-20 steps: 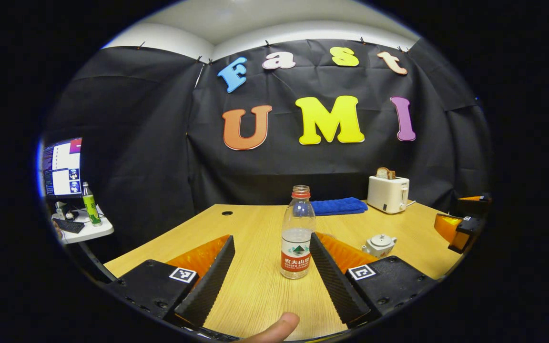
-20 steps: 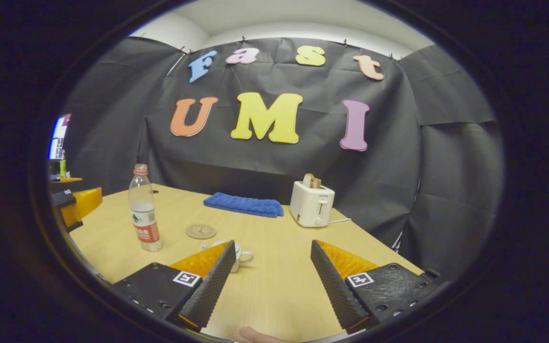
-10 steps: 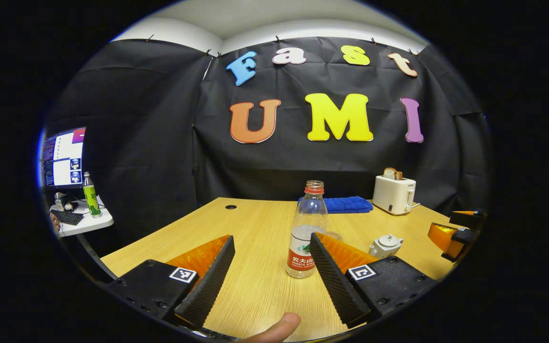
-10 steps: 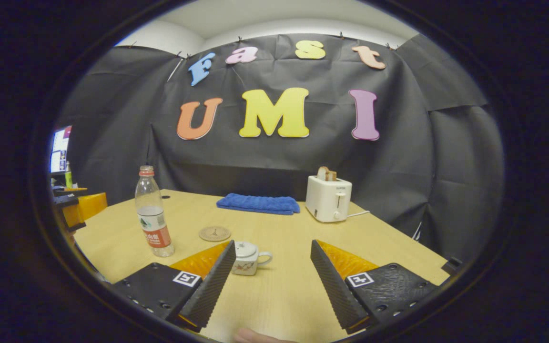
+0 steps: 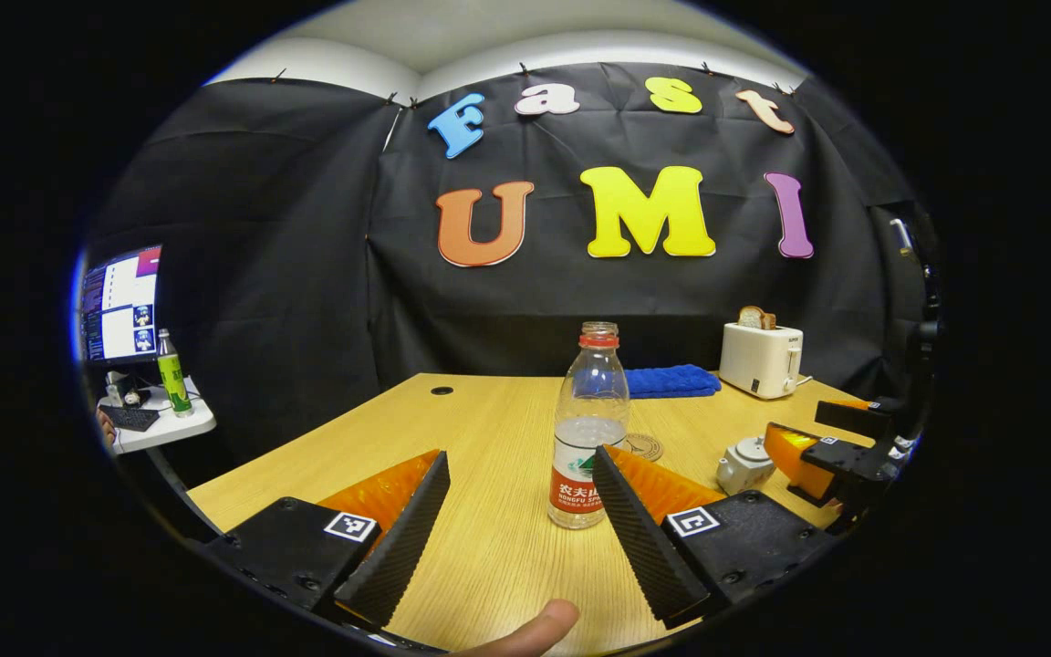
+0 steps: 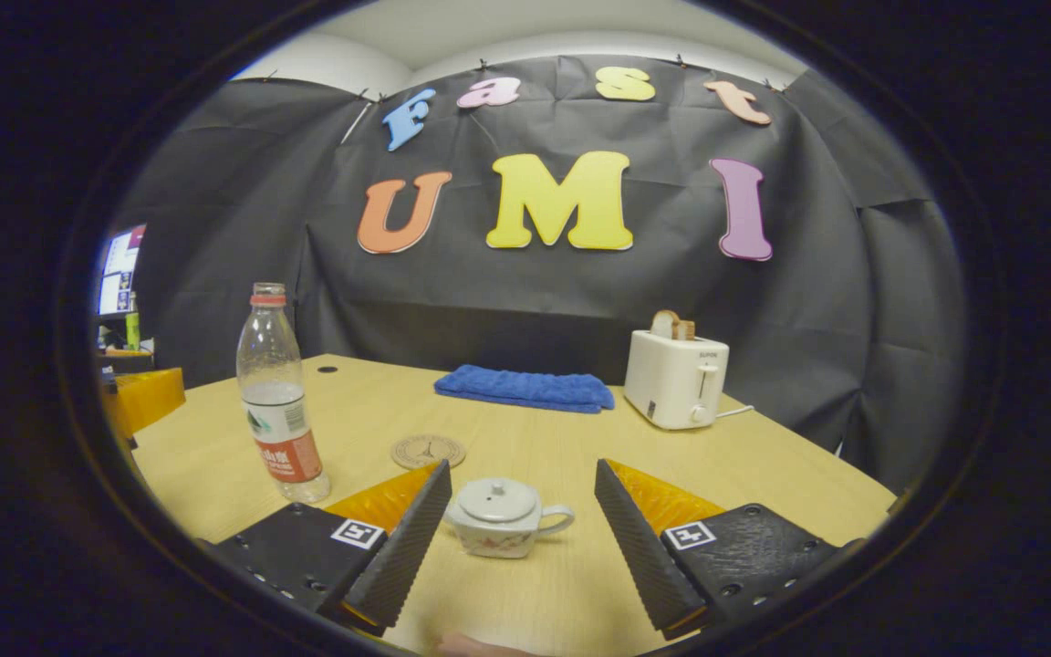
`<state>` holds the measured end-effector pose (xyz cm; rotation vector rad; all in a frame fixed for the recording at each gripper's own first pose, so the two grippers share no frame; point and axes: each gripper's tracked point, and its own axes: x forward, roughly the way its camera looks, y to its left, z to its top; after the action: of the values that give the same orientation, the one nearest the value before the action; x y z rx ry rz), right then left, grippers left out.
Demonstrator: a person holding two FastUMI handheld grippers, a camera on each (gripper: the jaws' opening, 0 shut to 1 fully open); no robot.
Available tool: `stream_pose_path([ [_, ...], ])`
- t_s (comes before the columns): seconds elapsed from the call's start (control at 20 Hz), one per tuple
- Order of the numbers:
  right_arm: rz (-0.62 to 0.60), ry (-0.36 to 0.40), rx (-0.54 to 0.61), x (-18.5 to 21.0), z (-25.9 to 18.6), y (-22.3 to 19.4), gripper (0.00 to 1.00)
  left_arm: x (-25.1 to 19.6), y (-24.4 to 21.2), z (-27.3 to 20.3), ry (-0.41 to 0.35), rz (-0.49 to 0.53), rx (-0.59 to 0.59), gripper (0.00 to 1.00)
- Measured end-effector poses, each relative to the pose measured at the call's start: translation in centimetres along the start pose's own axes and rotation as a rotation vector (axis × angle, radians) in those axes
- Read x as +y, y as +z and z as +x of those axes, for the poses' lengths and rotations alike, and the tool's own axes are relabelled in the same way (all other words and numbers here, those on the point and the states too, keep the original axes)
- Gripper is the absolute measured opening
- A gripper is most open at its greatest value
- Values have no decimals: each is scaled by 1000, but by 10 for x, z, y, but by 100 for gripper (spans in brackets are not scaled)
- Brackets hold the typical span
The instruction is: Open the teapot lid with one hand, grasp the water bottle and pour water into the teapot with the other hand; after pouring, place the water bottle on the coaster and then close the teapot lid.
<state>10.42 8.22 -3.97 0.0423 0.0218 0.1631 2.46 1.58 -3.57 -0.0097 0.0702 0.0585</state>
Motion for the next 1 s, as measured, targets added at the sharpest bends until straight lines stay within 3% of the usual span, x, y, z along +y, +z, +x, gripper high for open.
stream_pose_path([
  [0.15,6,5,21,8,23,-5,92,-1,-5,8,3,-14,-8,100],
  [0.25,21,22,35,14,32,-12,82,0,-8,10,11,-28,-15,99],
  [0.3,27,25,32,15,36,-13,72,0,-11,13,13,-37,-16,100],
  [0.35,29,21,31,13,38,-14,70,0,-14,15,12,-47,-14,99],
  [0.4,34,35,33,14,40,-18,56,-2,-16,17,8,-54,-10,99],
  [0.55,42,53,13,15,40,-16,31,8,-19,21,64,-3,-21,100],
  [0.6,41,45,15,14,41,-17,26,4,-20,23,57,8,-21,99],
  [0.65,32,45,17,15,40,-20,28,-3,-22,24,40,5,-18,99],
  [0.75,15,43,17,16,43,-17,0,-10,-28,27,9,-17,-8,100],
  [0.8,15,50,11,17,44,-16,7,-15,-30,28,-4,-22,0,100],
  [1.0,47,72,15,17,43,-15,4,-26,-36,36,-33,-13,9,100],
])
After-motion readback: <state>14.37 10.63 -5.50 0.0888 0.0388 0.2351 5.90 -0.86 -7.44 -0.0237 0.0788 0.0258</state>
